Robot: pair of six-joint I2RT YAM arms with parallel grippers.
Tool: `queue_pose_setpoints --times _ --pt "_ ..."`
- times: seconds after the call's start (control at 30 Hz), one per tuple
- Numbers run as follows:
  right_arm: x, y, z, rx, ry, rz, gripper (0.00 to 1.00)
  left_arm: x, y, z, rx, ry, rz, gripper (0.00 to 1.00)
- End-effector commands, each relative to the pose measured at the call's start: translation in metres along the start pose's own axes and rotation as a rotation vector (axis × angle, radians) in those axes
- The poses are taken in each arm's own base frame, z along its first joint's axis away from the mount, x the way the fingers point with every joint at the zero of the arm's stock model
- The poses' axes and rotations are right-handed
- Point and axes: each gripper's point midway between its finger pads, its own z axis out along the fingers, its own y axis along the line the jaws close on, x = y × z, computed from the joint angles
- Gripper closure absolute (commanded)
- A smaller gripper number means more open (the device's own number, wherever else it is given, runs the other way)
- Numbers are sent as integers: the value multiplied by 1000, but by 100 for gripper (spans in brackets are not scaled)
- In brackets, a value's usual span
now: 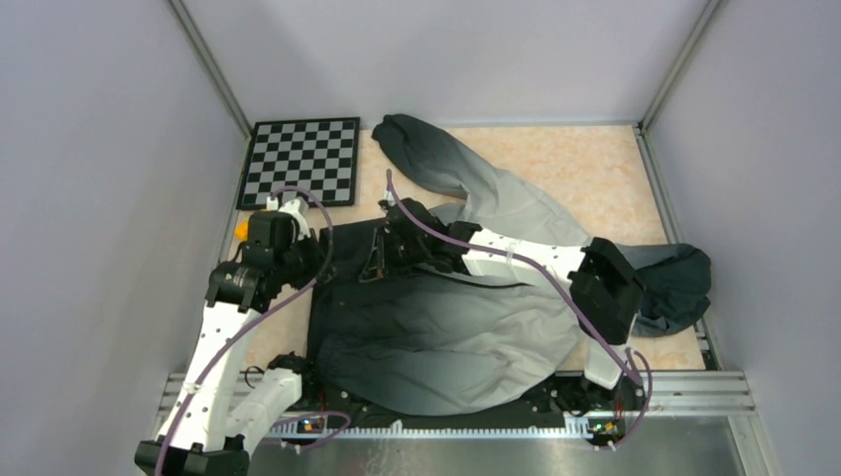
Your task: Zip up the jacket
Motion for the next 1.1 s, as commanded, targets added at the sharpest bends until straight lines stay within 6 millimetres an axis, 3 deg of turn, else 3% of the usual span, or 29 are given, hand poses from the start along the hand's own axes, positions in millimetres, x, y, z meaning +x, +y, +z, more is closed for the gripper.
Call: queue_pose_setpoints --times 0.0,0.1,0.17,0.23,0.27,0.33,0.47,0.53,0.63,0.77,0.93,1.07 --pt "43 -156 -46 505 105 -53 100 -34 28 -22 -165 -191 6 100" --pt "45 -202 -74 640 136 -147 100 -41 31 -24 -180 -233 9 100" --pt "43 -205 -83 613 173 -214 100 -43 30 -21 -169 -248 22 100" --pt "36 -168 -78 476 123 -287 100 -38 21 -15 -102 -239 25 100" --pt "29 -139 -70 367 79 -312 100 -34 6 -11 -13 -222 42 100" --pt "20 -103 -63 254 58 -287 100 -29 -22 -10 152 -203 72 100" --pt "-7 -57 -48 108 -19 -238 100 -3 -69 -9 463 -84 83 46" --pt "-13 -36 -44 11 -42 -210 100 10 -78 -9 544 -25 58 34" --pt "-22 -5 -43 -132 -80 -176 100 18 -78 -8 552 4 14 29" --pt "-45 28 -45 -260 -172 -140 100 13 -68 -13 476 -61 -50 21" --pt "-52 36 -40 -273 -174 -124 100 7 -54 -15 393 -148 -148 12" --pt "-48 34 -38 -278 -160 -125 100 6 -46 -7 346 -147 -157 17"
